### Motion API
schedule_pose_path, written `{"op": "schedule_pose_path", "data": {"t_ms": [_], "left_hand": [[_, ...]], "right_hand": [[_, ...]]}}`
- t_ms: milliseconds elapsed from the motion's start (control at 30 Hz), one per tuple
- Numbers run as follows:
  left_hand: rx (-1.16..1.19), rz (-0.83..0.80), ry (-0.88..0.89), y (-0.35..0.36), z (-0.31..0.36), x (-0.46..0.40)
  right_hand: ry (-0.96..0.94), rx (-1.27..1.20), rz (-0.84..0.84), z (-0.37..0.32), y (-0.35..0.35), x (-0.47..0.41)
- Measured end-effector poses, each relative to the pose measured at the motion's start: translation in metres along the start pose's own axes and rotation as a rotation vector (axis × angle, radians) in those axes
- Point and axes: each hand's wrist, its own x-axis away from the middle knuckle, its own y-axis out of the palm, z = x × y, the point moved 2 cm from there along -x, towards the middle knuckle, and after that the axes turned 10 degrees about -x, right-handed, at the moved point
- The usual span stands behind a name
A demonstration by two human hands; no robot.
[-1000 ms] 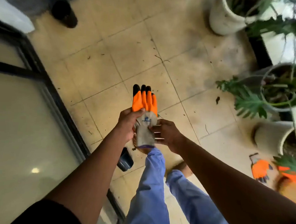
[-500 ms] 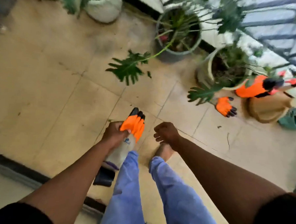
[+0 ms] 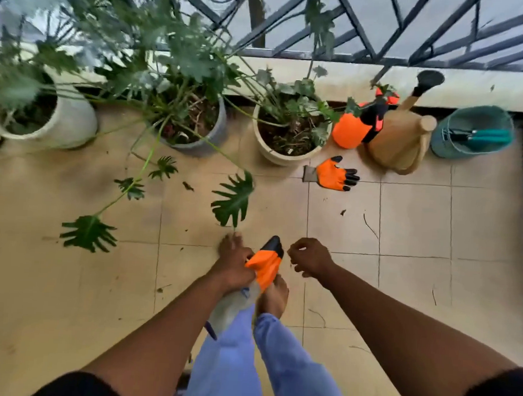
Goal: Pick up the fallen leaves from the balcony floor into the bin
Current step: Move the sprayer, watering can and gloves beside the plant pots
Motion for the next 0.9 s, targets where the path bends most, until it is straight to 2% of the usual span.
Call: {"op": "schedule_pose_path", "data": {"t_ms": [200,400,667,800,900], "left_hand": [[-0.042,-0.011,0.012,-0.015,0.063,-0.049],[-0.089,-0.059,-0.025,-0.028,0.084,-0.118],[0.106,0.04,-0.091,-0.018,0.085,-0.211],[0.145,0.093,-0.095,-0.004,0.089,-0.252],[0.209,0.167,-0.162,0.018,0.084,-0.285]], "right_hand": [[-0.023,0.092,0.092,0.0,-0.053,-0.057],[-0.009,0.081,0.152,-0.018,-0.084,-0.117],[-0.048,0.125,0.231,-0.019,-0.095,-0.231],[-0.098,0.27,0.27,-0.001,-0.097,-0.3],[-0.097,0.404,0.323,0.016,-0.099,-0.349]]}}
